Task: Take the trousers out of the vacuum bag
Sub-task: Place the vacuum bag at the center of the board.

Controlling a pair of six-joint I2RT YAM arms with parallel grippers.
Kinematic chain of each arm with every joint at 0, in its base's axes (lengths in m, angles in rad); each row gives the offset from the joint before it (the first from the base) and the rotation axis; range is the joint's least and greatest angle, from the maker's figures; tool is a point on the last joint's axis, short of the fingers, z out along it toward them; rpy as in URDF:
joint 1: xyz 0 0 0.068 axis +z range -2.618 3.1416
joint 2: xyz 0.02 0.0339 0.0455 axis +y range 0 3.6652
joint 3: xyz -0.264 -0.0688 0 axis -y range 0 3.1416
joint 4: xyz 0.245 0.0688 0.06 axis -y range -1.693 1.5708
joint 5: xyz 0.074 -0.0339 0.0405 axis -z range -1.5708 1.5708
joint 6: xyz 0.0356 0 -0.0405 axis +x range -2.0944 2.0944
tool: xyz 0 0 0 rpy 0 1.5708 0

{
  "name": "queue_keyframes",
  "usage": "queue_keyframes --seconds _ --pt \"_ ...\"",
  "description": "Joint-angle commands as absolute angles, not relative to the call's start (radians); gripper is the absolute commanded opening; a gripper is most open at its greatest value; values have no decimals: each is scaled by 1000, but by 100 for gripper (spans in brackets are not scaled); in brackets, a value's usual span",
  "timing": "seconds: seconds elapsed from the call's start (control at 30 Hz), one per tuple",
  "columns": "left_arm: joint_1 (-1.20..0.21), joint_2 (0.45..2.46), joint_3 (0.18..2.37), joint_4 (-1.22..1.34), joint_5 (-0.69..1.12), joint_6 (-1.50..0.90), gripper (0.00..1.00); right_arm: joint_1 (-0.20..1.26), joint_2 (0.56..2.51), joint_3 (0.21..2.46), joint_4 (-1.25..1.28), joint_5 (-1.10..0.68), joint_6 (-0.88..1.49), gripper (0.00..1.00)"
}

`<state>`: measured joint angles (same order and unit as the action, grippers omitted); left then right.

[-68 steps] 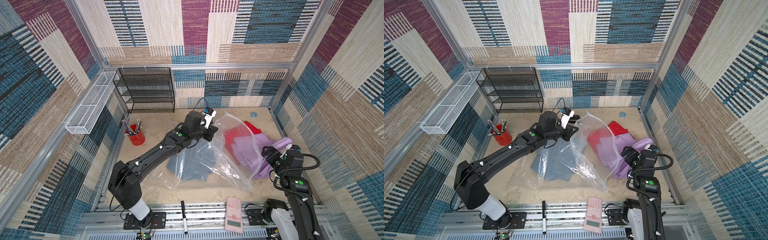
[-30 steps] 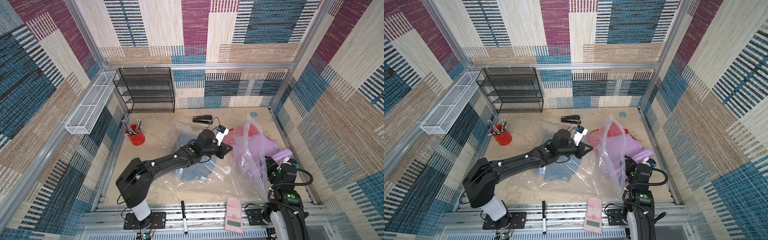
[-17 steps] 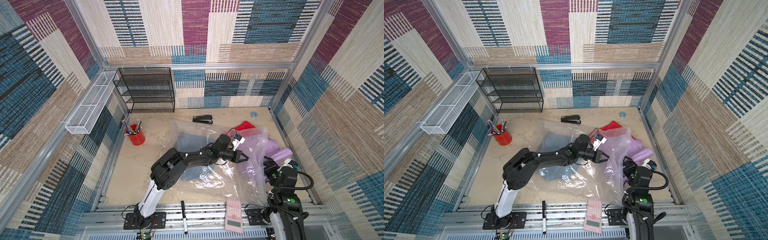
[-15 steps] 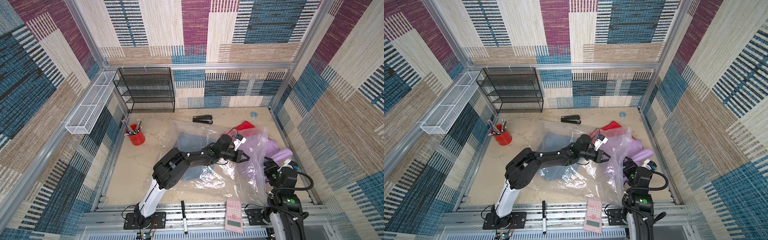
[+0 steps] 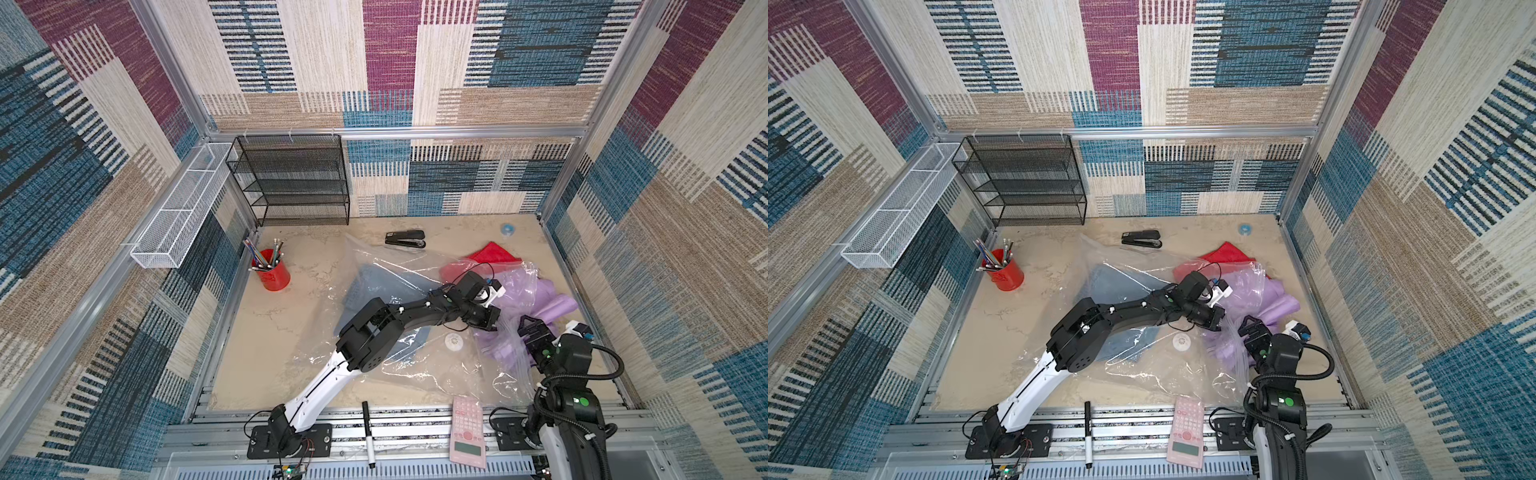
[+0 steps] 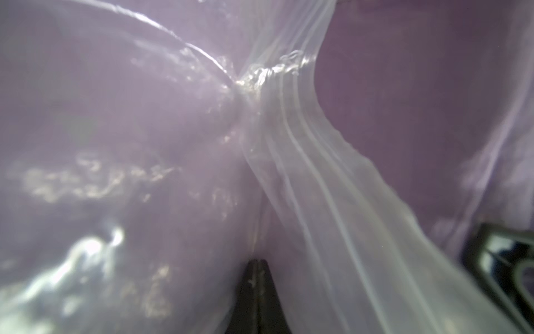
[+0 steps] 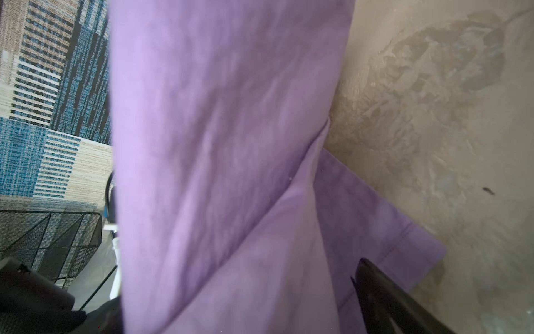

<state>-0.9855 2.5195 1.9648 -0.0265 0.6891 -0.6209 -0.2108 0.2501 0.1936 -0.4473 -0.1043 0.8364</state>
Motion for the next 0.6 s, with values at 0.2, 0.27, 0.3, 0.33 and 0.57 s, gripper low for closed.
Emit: queue_keyframes --seconds 0.2,0.27,0.3,0.33,0.57 --pt "-960 2603 2012 -298 540 -580 0 -210 227 287 -511 -58 857 99" --pt "-954 2605 2011 -312 526 -582 0 -210 228 342 -580 -24 864 99" --pt "-953 2605 2013 -318 523 -582 0 -210 236 366 -613 -12 872 99" --pt "-950 2606 2016 -320 523 -583 0 -210 249 392 -649 -1 878 99" --pt "-946 2607 2017 -312 538 -587 0 -211 351 503 -753 -4 871 99"
